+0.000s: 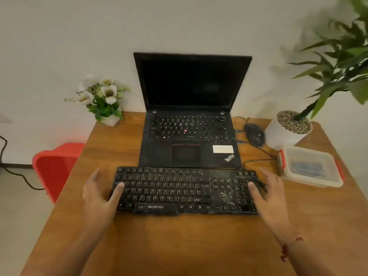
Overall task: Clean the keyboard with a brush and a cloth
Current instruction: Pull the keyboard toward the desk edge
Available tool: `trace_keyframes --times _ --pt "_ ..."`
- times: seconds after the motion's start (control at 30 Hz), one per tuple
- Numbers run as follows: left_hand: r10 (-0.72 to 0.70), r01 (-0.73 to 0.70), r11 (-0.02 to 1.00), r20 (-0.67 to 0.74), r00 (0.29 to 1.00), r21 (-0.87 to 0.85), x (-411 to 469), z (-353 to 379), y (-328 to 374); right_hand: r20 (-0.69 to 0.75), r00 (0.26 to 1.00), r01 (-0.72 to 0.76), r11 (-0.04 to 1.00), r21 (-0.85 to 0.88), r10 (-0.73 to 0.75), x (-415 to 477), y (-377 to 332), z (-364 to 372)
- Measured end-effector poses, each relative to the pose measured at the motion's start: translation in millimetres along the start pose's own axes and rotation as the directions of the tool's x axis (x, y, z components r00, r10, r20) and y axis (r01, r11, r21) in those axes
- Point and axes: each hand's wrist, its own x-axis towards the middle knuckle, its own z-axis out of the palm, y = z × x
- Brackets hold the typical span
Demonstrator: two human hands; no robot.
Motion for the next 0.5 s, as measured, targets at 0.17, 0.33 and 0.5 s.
trace_keyframes --times 0.17,0.33,0.5 --pt "0.019 -0.033 0.990 -0.103 0.994 -0.138 -7.6 12.5 -23.6 -0.033 0.999 -0.012 0.983 0.185 0.018 -9.0 20.0 18.1" --pt "0.046 -0.067 0.984 -0.126 0.991 -0.163 -5.5 28.7 -44.9 -0.100 0.995 0.015 0.965 0.261 0.011 -11.8 30.8 33.0" --pt "0.086 -0.093 0.994 -0.134 0.987 -0.049 -3.8 40.8 -51.3 -0.075 0.992 -0.072 0.934 0.351 0.104 -4.7 54.3 38.1"
